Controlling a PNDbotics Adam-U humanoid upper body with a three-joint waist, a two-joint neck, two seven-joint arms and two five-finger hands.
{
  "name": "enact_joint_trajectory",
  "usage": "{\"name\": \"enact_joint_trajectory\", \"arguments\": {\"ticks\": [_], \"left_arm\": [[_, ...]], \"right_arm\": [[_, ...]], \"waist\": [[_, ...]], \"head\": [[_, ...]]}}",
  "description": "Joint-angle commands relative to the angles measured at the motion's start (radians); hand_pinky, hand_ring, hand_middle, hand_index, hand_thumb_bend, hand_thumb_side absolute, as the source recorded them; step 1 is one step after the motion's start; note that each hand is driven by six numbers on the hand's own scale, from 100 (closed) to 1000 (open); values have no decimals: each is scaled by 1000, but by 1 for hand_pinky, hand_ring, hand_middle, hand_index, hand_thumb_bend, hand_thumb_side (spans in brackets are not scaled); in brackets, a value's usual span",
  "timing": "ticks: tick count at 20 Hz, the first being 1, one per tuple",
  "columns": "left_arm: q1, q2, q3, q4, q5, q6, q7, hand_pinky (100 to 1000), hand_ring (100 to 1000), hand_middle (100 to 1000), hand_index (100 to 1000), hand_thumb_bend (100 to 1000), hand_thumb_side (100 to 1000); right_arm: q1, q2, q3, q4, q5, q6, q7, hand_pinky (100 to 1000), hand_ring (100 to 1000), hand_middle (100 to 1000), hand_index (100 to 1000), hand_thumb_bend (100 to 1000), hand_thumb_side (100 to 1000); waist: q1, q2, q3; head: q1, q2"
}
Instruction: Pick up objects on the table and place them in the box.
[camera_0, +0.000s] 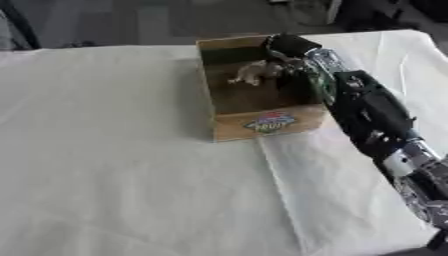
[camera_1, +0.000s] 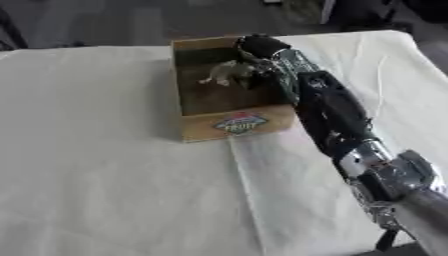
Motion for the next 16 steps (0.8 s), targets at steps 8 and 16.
{"name": "enact_joint_trajectory", "arguments": {"ticks": [8,16], "left_arm": [[-10,13,7,-17,2,-4,2,514,488,474,621,410,527],[-5,22,15,-14,-2,-8,10,514,489,475,621,408,525]], "right_arm": [[-15,-56,-8,-114,-154,-16,149,842,873,924,899,600,451],[17,-114,-23,-274,-484,25,201,751,826,877,888,490,491]], "waist": [[-7,-28,-19],[-13,-37,-49]], "head": [[4,-5],[19,-6]]}}
